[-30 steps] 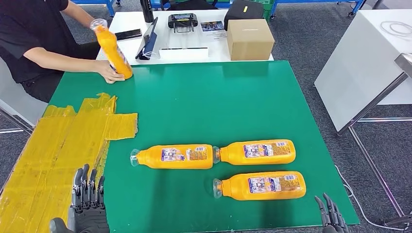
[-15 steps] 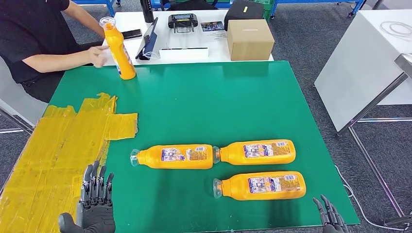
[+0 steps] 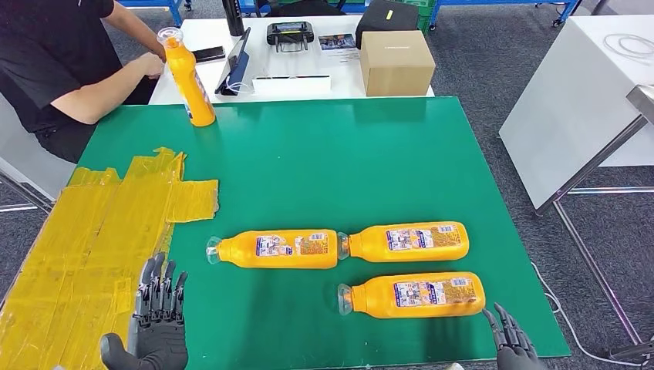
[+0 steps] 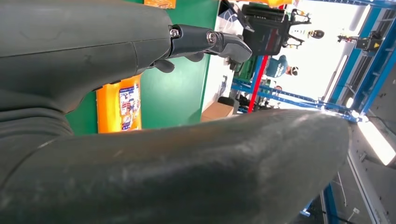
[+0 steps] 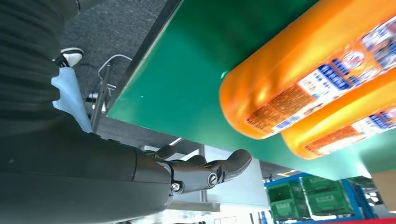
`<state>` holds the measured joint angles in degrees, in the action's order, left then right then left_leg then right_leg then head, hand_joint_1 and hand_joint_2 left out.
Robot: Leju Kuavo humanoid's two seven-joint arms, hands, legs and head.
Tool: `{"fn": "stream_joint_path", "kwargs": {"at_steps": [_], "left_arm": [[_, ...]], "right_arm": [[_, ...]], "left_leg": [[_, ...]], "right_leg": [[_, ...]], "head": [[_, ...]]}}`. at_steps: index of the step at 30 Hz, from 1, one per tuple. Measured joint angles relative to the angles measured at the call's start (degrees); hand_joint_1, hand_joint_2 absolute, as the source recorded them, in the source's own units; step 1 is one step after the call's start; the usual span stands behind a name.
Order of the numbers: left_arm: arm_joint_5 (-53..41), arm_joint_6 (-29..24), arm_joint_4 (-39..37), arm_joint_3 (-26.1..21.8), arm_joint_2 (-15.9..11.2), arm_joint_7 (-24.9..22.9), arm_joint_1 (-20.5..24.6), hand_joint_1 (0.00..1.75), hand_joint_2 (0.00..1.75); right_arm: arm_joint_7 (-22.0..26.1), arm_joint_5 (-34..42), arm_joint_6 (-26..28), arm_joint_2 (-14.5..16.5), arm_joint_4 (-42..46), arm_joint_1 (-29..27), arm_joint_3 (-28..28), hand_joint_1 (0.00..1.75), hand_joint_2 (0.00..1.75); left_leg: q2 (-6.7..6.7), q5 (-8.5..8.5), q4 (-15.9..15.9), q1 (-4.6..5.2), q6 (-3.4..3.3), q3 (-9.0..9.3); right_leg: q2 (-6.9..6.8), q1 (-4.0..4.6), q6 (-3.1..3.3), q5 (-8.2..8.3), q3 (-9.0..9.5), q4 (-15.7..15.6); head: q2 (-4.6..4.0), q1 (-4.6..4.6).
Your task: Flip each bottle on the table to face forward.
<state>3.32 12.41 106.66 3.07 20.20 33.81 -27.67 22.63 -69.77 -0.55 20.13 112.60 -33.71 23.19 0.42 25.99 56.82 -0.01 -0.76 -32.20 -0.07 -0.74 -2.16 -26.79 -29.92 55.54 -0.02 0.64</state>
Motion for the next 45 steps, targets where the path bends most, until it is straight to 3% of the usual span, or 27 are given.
{"fn": "stream_joint_path", "kwargs": {"at_steps": [13, 28, 34, 38, 42, 45], "left_arm": [[0.0, 0.29, -0.56, -0.53, 0.0, -0.5, 0.33, 0.0, 0.0], [0.0, 0.32, -0.62, -0.57, 0.0, -0.55, 0.62, 0.0, 0.0], [0.0, 0.69, -0.68, -0.56, 0.0, -0.82, 0.72, 0.0, 0.0], [0.0, 1.09, -0.68, -0.55, 0.0, -1.13, 0.73, 0.0, 0.0], [0.0, 1.56, -0.69, -0.58, 0.0, -1.36, 0.74, 0.0, 0.0], [0.0, 1.98, -0.7, -0.66, 0.0, -1.38, 0.75, 0.0, 0.0]], "right_arm": [[-0.58, -3.42, 1.98, 0.04, -2.07, 0.49, -5.45, 0.0, 1.75], [-0.69, -3.44, 2.05, -0.17, -2.67, 0.49, -6.61, 0.0, 1.75], [-2.95, -4.06, 2.42, -0.89, -2.7, 0.49, -8.52, 0.0, 1.75], [-7.79, -2.8, 3.2, -3.1, -2.7, 0.48, -11.22, 0.0, 1.75], [-14.36, 0.96, 4.85, -7.87, -2.64, 0.49, -14.57, 0.0, 1.75], [-15.95, 2.95, 4.93, -10.95, -2.36, 0.58, -15.68, 0.0, 1.75]], "left_leg": [[0.0, 0.0, 0.0, 0.0, 0.0, 0.0], [0.0, 0.0, 0.0, 0.0, 0.0, -0.01], [0.0, -0.01, 0.0, 0.0, 0.0, -0.02], [0.0, -0.01, 0.0, 0.01, 0.0, -0.04], [0.0, -0.02, 0.01, 0.03, -0.01, -0.04], [0.0, -0.01, 0.02, 0.04, -0.01, -0.04]], "right_leg": [[0.0, 0.0, 0.0, 0.0, 0.0, 0.0], [0.0, 0.0, 0.0, 0.0, 0.04, 0.0], [0.0, 0.0, 0.0, 0.0, 0.07, 0.0], [0.0, -0.01, -0.01, 0.01, 0.15, 0.0], [0.0, -0.03, -0.02, 0.02, 0.21, 0.0], [0.0, -0.04, -0.03, 0.02, 0.24, 0.0]], "head": [[0.0, 0.0], [0.0, 0.0], [0.0, 0.0], [0.0, 0.01], [0.0, 0.0], [0.0, -0.01]]}}
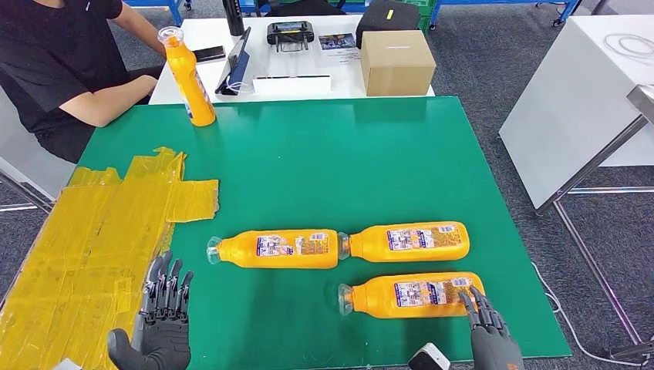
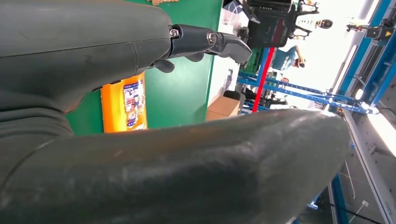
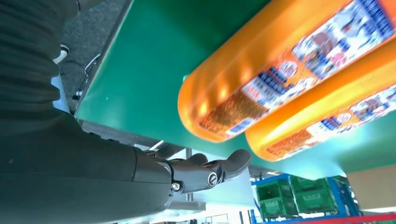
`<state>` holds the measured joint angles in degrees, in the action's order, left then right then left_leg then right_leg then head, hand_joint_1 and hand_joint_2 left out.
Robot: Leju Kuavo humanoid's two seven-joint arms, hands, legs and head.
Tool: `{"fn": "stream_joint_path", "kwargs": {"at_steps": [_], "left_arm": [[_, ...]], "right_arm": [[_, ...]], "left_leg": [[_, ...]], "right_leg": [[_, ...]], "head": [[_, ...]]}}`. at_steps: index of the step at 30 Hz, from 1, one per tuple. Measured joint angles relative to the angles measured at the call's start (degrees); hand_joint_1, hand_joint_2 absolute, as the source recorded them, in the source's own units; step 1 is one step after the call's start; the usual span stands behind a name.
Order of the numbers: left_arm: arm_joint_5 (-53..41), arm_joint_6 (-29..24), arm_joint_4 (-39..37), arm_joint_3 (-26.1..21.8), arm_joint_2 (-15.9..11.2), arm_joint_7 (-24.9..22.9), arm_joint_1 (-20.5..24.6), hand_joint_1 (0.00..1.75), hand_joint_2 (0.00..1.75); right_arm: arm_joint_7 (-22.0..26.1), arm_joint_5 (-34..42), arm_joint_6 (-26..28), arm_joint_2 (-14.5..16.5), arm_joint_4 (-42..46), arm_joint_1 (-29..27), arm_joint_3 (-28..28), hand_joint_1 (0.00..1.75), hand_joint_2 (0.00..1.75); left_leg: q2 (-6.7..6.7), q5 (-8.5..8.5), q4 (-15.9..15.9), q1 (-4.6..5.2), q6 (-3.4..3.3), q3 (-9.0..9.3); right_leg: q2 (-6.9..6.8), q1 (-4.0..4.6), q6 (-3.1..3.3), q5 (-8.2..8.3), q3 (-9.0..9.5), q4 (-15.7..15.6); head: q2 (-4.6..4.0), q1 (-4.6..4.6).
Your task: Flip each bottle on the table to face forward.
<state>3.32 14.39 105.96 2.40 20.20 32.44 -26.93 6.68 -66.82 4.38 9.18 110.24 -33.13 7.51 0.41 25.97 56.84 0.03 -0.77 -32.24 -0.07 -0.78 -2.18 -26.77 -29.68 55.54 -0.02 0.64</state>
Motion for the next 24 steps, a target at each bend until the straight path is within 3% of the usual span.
{"fn": "stream_joint_path", "kwargs": {"at_steps": [6, 24], "left_arm": [[0.0, 0.31, -0.02, -0.13, 0.0, 0.0, 0.0, 0.0, 0.0], [0.0, 1.29, -0.37, -0.15, 0.0, -0.32, 0.34, 0.0, 0.0]], "right_arm": [[-0.61, 1.1, -0.16, -3.25, 0.3, 0.36, -0.93, 0.0, 1.75], [-3.77, 0.83, -2.05, -9.17, 0.18, 1.33, -1.99, 0.0, 1.75]], "left_leg": [[0.0, 0.0, 0.0, 0.0, 0.0, 0.01], [0.0, 0.0, 0.0, 0.0, 0.0, 0.01]], "right_leg": [[0.0, 0.03, 0.0, 0.0, 0.02, 0.0], [0.0, 0.0, 0.0, 0.0, 0.01, 0.0]], "head": [[0.0, 0.01], [0.0, 0.02]]}}
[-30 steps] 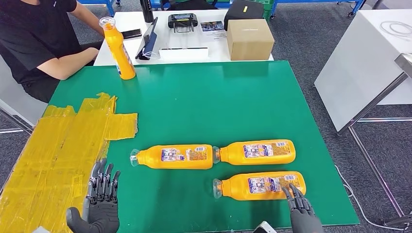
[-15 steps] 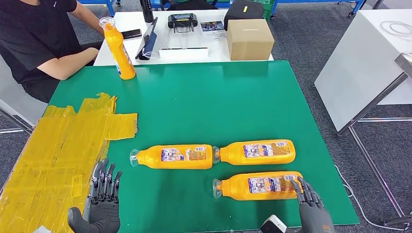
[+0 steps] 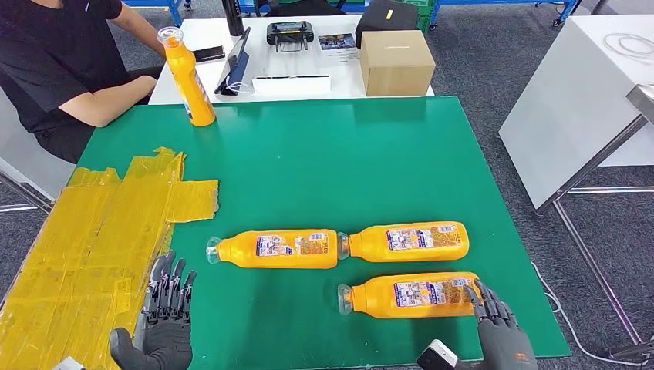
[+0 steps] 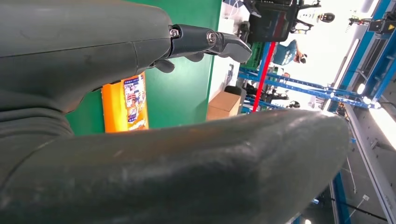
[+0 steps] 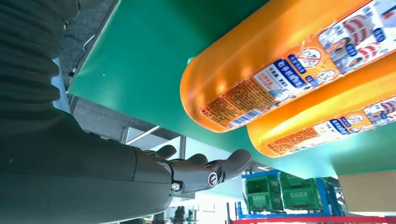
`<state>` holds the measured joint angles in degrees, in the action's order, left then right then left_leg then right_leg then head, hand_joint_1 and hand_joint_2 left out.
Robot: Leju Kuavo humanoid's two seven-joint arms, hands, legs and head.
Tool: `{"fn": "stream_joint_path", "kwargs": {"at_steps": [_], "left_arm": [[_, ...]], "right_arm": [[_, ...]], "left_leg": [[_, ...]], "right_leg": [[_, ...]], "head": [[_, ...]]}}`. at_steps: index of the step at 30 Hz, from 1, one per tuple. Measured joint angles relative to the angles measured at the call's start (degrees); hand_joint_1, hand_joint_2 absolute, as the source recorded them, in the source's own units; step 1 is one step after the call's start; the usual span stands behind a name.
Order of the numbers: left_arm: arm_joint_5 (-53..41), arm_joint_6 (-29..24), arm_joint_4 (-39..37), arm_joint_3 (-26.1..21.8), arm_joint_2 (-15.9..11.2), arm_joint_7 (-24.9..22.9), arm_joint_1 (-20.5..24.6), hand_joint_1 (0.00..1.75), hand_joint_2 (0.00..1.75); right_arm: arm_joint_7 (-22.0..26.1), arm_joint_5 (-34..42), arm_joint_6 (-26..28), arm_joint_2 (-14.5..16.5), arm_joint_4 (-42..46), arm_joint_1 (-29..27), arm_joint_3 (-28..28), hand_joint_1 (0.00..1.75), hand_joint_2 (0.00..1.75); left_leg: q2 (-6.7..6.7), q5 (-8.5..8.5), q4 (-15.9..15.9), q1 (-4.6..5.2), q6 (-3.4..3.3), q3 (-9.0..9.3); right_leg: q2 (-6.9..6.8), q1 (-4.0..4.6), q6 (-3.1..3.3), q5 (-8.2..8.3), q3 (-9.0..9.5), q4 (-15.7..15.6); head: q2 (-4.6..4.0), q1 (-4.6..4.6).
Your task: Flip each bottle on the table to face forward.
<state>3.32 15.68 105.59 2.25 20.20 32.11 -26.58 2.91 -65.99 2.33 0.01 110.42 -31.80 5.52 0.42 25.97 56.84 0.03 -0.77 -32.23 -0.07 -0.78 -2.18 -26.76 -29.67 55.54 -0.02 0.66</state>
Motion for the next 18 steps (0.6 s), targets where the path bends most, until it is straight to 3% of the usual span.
{"fn": "stream_joint_path", "kwargs": {"at_steps": [18], "left_arm": [[-0.24, 0.85, -0.15, -0.08, 0.0, -0.09, 0.32, 0.0, 0.0]], "right_arm": [[-1.7, -1.02, -1.56, -4.16, -1.91, 2.96, -1.1, 0.0, 1.75]], "left_leg": [[0.0, 0.0, 0.0, 0.0, 0.0, -0.01]], "right_leg": [[0.0, 0.0, 0.0, 0.0, 0.0, 0.0]], "head": [[0.0, 0.0]]}}
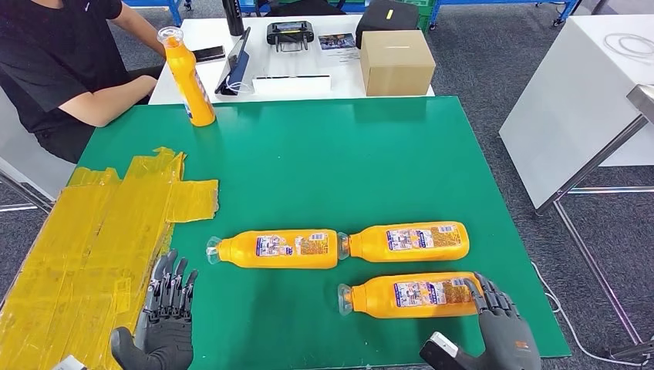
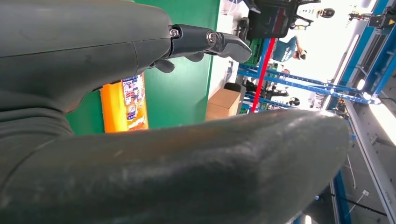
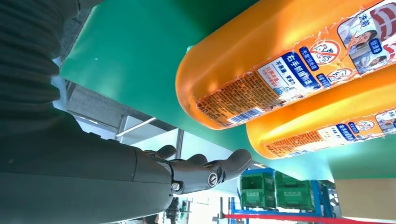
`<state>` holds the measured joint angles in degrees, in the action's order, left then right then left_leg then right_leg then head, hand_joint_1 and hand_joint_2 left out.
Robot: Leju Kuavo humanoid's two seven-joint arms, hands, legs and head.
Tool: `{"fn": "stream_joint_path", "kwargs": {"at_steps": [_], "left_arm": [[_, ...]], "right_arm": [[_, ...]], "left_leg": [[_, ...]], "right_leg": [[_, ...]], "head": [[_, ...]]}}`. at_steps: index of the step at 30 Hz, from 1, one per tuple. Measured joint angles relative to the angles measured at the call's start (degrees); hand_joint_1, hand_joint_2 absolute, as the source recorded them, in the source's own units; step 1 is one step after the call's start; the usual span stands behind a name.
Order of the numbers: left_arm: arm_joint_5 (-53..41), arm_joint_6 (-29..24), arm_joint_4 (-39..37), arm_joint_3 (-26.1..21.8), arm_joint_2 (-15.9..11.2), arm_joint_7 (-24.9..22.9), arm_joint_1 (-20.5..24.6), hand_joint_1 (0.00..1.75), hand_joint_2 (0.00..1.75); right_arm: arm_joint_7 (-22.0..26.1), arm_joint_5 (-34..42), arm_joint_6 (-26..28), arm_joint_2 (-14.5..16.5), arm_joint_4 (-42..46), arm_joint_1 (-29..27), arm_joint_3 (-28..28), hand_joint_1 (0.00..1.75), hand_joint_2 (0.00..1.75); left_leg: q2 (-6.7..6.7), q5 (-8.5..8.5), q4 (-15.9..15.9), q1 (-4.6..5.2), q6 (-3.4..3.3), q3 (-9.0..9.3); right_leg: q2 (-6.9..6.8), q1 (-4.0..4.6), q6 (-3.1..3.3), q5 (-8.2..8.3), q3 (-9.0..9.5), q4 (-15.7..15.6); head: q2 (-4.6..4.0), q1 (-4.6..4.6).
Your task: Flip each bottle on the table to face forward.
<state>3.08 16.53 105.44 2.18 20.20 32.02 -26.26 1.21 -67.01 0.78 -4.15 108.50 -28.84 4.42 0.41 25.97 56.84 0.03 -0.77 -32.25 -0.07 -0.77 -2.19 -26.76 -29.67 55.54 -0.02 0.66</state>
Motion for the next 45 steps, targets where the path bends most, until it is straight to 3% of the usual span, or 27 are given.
{"fn": "stream_joint_path", "kwargs": {"at_steps": [24, 45], "left_arm": [[0.0, 0.34, -0.3, -0.09, 0.0, -0.4, 0.42, 0.0, 0.0], [0.47, 0.48, -0.51, -0.03, 0.0, -1.11, 0.66, 0.0, 0.0]], "right_arm": [[-2.44, -0.24, -0.57, -3.37, -2.57, 3.01, -3.72, 0.0, 1.75], [-8.66, 0.87, -0.4, -8.78, -9.15, 10.24, -13.08, 0.0, 1.75]], "left_leg": [[0.0, -0.01, 0.0, 0.0, -0.01, -0.02], [0.0, -0.03, 0.01, 0.0, -0.02, -0.01]], "right_leg": [[0.0, 0.0, 0.0, 0.0, 0.0, 0.0], [0.0, 0.0, 0.0, 0.01, 0.02, 0.0]], "head": [[0.0, 0.0], [0.0, 0.0]]}}
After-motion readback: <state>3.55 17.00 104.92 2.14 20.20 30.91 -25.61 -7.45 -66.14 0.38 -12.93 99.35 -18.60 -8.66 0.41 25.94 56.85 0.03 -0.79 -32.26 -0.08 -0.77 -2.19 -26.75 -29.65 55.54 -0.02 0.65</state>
